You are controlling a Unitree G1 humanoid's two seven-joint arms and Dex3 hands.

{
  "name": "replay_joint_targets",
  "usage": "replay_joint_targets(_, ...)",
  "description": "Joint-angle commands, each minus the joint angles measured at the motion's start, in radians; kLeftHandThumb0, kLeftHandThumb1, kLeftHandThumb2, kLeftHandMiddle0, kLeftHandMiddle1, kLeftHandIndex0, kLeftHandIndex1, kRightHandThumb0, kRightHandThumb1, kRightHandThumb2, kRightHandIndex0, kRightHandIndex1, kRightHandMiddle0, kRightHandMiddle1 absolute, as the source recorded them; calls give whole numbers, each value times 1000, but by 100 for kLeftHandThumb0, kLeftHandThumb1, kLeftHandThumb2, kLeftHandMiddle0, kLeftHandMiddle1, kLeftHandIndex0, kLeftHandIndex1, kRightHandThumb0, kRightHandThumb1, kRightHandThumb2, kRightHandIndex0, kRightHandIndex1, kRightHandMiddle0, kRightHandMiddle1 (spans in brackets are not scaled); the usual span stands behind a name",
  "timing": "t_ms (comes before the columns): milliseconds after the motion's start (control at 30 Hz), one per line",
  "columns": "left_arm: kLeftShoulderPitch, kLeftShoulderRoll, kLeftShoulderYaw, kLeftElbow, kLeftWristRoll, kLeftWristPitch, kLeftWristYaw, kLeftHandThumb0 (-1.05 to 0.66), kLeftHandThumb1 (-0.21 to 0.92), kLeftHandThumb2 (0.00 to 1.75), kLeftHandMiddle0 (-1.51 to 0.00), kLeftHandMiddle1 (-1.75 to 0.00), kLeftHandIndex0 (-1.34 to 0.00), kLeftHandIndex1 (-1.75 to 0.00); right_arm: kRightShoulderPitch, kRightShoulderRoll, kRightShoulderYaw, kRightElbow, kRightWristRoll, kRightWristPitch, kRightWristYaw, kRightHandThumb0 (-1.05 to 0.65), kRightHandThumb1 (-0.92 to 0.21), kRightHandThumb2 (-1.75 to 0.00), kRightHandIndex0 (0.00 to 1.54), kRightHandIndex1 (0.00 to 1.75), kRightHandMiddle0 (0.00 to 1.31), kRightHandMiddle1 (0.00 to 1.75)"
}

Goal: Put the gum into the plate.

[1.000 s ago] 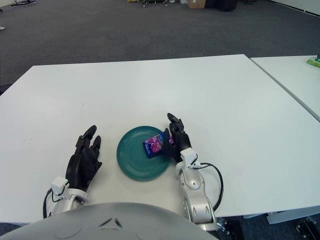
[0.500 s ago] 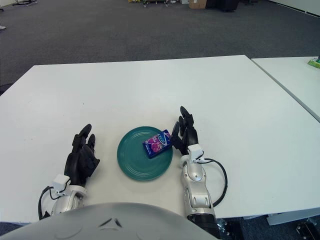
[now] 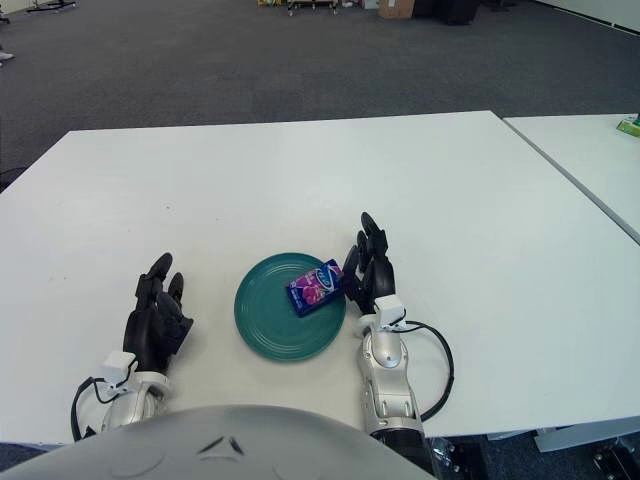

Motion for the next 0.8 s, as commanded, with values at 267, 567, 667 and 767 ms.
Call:
replay_joint_targets(267,-17,9,18,42,-48,-4,-40,-99,92,101,-25,-1,0,-52,42,1,-5,36,2,54,-1,-85,-92,-101,16,2,0,25)
replay_joint_targets(567,-25,7,17,68,-62,-20,-60,-100,92,100,-21,0,0,-49,53,-16,-11,37,0,24,10,-85,-92,-100,18,2,0,29)
replay_joint_targets(667,-27,2,10,80,-65,-31,-66,-100,92,100,-21,0,0,-47,55,-25,-15,32,0,18,14,-84,-92,-100,19,2,0,31)
replay_joint_targets(767,-24,-5,-6,82,-53,-43,-64,-100,92,99,-21,0,0,-47,63,-37,-16,0,-2,44,23,-83,-92,-101,19,1,0,31)
